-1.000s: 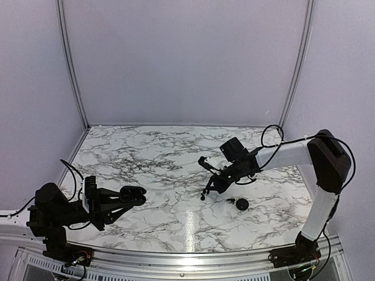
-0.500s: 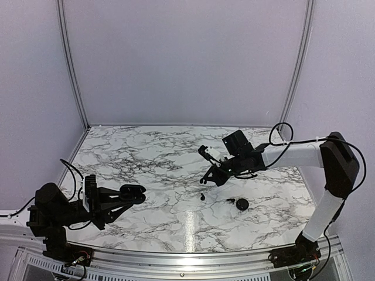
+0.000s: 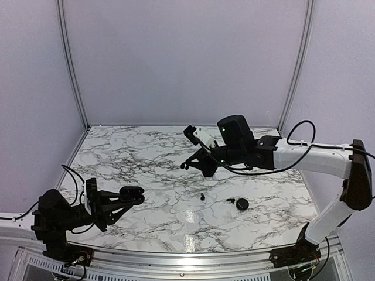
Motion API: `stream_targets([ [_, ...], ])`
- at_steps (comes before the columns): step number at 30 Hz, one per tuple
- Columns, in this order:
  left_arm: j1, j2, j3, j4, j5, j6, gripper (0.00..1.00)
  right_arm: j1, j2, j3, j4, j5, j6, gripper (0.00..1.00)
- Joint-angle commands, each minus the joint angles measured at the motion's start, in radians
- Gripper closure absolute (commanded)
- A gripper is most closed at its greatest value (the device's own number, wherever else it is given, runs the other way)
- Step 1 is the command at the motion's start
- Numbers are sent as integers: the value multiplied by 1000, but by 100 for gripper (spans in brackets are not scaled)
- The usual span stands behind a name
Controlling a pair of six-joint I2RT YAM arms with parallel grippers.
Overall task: Insert the wireless bluetooth earbuds into the charging case
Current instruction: Place the right earbud in the right side groove of the charging case.
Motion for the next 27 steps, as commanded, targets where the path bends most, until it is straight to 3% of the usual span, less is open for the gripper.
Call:
stream_targets([
  [1,6,13,-10,114,-33,-19,100,60,-51,72,32,51,24,100],
  [10,18,41,-26,172,-23,-47,100,201,-108,144,43,102,14,100],
  [27,26,48,-16,187,-33,-60,100,386,-71,213,81,189,-21,100],
])
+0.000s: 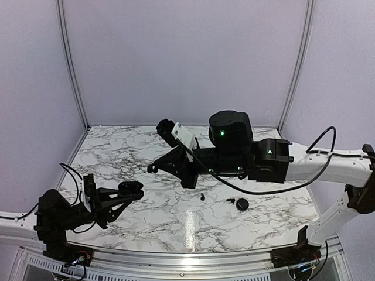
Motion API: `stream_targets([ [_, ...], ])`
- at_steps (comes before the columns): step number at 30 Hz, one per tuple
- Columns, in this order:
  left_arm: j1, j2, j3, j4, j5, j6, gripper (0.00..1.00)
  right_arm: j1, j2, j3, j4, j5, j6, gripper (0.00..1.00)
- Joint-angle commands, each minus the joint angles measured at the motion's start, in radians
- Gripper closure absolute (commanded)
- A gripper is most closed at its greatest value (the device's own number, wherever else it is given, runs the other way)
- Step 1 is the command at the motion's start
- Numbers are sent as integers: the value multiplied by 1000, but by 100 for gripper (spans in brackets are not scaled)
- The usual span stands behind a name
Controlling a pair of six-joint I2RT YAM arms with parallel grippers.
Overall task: Insert the wireless bluetooth earbuds into the charging case
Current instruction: Place the right earbud in the right side groove of the charging case.
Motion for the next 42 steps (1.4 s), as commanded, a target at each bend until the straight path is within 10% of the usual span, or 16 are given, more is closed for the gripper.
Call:
stream_targets([
  [1,7,-9,4,48,-9,-14,100,46,15,59,22,54,-23,100],
  [18,10,-18,19,52,-76,-33,100,185,129,140,-31,370,-53,100],
  [42,10,-16,12,72,-64,-40,100,191,190,131,36,375,-53,100],
])
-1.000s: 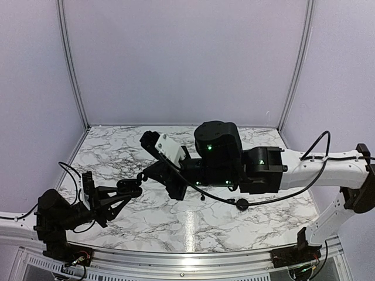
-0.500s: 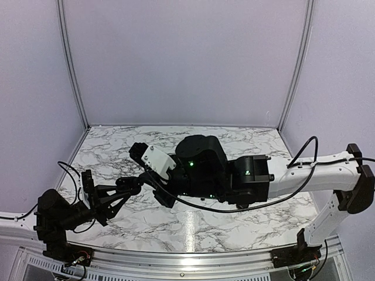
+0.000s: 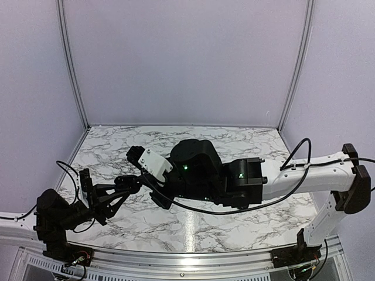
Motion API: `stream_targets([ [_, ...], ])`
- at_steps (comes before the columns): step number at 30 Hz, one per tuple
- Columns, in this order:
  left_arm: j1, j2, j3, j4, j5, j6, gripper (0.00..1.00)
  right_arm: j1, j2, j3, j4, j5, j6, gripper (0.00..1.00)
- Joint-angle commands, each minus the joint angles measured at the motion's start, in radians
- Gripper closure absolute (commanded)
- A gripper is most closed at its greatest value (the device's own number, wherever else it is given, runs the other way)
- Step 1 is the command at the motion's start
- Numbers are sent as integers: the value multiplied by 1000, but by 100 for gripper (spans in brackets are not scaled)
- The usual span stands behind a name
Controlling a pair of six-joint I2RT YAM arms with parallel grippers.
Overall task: Insert the wireless bluetooth earbuds into the charging case
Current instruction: Place the right earbud in the right side groove of the charging case.
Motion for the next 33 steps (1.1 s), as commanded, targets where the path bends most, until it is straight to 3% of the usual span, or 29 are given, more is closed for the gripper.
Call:
stream_targets([
  [1,5,-2,13,47,10,0,100,6,17,40,30,3,-8,100],
  [33,7,-25,10,47,-4,-1,100,34,42,29,21,-11,-64,100],
])
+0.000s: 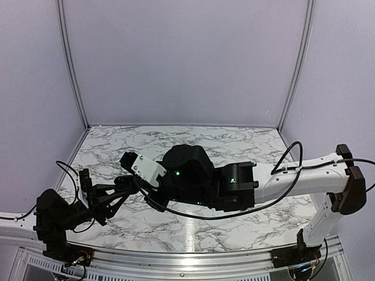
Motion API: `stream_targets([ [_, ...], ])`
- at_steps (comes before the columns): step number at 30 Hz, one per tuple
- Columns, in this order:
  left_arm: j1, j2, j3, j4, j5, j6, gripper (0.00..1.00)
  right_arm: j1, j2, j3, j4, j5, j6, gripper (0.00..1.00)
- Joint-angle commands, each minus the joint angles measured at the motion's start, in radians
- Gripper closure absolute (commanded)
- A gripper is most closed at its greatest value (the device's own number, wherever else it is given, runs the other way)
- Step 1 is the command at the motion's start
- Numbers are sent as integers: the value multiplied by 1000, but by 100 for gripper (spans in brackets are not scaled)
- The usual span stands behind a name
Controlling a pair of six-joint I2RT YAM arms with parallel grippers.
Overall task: Insert the wireless bluetooth earbuds into the charging case
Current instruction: Place the right earbud in the right side groove of the charging case.
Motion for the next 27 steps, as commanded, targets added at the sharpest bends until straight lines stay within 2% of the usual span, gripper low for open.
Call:
stream_targets([
  [1,6,-20,9,47,-10,1,100,19,-12,8,-11,-28,-14,100],
  [9,13,-19,13,47,-6,0,100,19,-36,-17,-15,-63,-10,100],
  [20,16,-19,12,45,32,-1,100,17,-45,-9,-25,-49,-7,85],
  [27,17,-2,13,44,47,-6,100,17,-71,-3,-9,-50,-22,82],
])
